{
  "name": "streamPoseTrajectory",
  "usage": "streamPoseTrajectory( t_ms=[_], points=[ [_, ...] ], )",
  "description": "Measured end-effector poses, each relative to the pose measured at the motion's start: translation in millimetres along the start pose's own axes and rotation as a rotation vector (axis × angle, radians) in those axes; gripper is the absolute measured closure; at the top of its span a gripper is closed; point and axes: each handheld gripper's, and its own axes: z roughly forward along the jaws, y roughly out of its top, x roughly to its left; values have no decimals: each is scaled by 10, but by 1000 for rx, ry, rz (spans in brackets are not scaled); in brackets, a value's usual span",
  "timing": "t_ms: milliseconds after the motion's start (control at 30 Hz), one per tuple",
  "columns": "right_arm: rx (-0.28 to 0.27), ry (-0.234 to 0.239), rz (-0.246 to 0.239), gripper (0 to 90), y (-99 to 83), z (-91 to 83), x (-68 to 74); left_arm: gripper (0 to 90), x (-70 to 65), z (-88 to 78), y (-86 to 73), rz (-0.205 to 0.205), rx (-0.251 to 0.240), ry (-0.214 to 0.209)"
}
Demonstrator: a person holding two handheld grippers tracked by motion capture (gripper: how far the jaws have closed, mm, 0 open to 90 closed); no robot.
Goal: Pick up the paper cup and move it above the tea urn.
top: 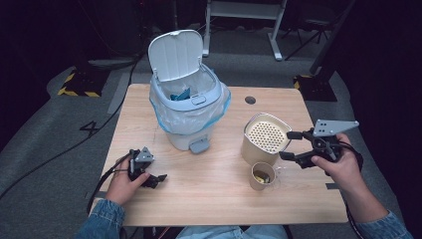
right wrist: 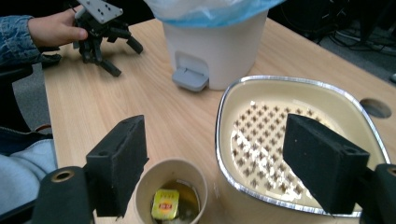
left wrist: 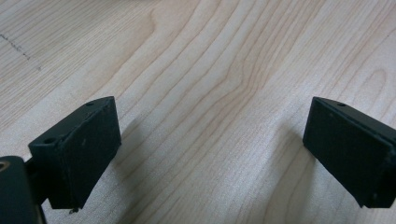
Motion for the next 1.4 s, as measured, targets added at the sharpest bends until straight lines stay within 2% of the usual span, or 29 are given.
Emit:
streamPoseTrajectory(
  t_ms=[367, 533, 567, 600, 700, 1000, 1233, 1400],
  points=[
    [27, -3, 48, 211, -526, -39, 11, 44, 0, 0, 0, -1, 0, 0],
    [27, 16, 70, 201, -777, 53, -9, 44, 0, 0, 0, 0, 0, 0],
    [21, 21, 89, 202, -875, 93, -24, 44, 0, 0, 0, 0, 0, 0],
    [21, 21, 89, 202, -875, 93, -24, 44, 0, 0, 0, 0, 0, 0],
    [24, 29, 109, 204, -1046, 184, -29, 44, 0, 0, 0, 0, 0, 0],
    [48, 42, 122, 204, -1269, 402, 18, 44, 0, 0, 0, 0, 0, 0],
    [85, 55, 102, 201, -1359, 602, 69, 44, 0, 0, 0, 0, 0, 0],
    [87, 75, 93, 199, -1374, 704, 111, 44, 0, 0, 0, 0, 0, 0]
  ],
)
